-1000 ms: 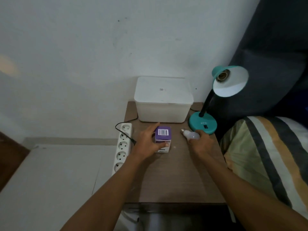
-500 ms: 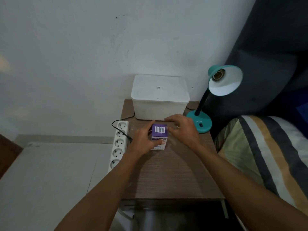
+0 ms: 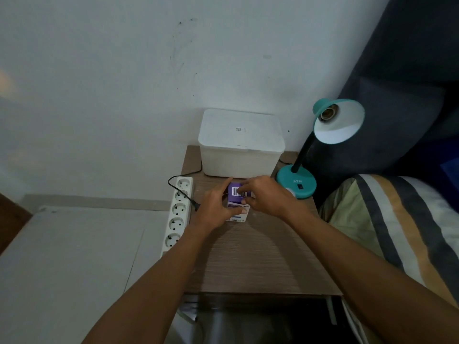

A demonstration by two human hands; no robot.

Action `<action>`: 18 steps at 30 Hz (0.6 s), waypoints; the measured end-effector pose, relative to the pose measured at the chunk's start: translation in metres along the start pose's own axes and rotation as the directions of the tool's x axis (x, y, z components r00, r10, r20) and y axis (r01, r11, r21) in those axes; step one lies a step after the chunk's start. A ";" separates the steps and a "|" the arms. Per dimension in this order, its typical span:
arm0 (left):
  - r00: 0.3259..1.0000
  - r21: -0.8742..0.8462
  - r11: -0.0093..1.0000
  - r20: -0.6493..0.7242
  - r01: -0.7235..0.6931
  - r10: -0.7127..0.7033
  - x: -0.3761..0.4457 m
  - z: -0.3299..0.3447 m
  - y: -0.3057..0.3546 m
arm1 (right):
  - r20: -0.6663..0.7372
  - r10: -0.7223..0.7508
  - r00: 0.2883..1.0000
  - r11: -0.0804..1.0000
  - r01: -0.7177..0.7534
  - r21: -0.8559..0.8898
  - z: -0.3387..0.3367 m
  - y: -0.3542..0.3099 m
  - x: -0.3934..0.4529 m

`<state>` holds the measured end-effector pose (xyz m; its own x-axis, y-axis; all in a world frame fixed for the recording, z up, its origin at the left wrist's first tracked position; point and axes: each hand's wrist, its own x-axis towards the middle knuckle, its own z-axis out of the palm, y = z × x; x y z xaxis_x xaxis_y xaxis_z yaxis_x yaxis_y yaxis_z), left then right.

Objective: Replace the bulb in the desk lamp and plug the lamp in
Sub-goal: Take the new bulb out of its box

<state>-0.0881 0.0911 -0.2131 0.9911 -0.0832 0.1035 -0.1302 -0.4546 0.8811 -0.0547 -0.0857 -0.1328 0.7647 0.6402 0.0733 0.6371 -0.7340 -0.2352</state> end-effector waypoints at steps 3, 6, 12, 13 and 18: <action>1.000 -0.037 0.999 -0.005 -0.005 0.004 -0.001 0.001 -0.001 | -0.008 -0.021 1.000 1.000 0.020 -0.006 0.001 0.000 -0.001; 1.000 -0.069 0.998 -0.015 -0.006 0.005 -0.003 0.003 -0.002 | -0.037 -0.043 0.998 0.999 0.043 -0.005 0.005 0.001 -0.004; 1.000 -0.099 0.995 -0.018 -0.019 0.017 -0.002 0.006 -0.003 | -0.158 -0.008 0.987 0.994 0.025 0.107 0.008 0.006 -0.010; 0.999 -0.103 0.994 -0.025 -0.022 0.020 -0.001 0.007 -0.004 | -0.175 0.026 0.984 0.988 0.001 0.154 0.008 0.006 -0.010; 0.997 -0.080 0.996 -0.060 -0.043 0.038 -0.003 0.008 -0.010 | -0.234 0.142 0.962 0.951 -0.067 0.302 0.004 0.003 -0.004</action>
<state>-0.0898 0.0890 -0.2256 0.9853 -0.0465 0.1644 -0.1697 -0.3780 0.9101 -0.0562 -0.0898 -0.1376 0.8486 0.4586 0.2637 0.5254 -0.6722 -0.5216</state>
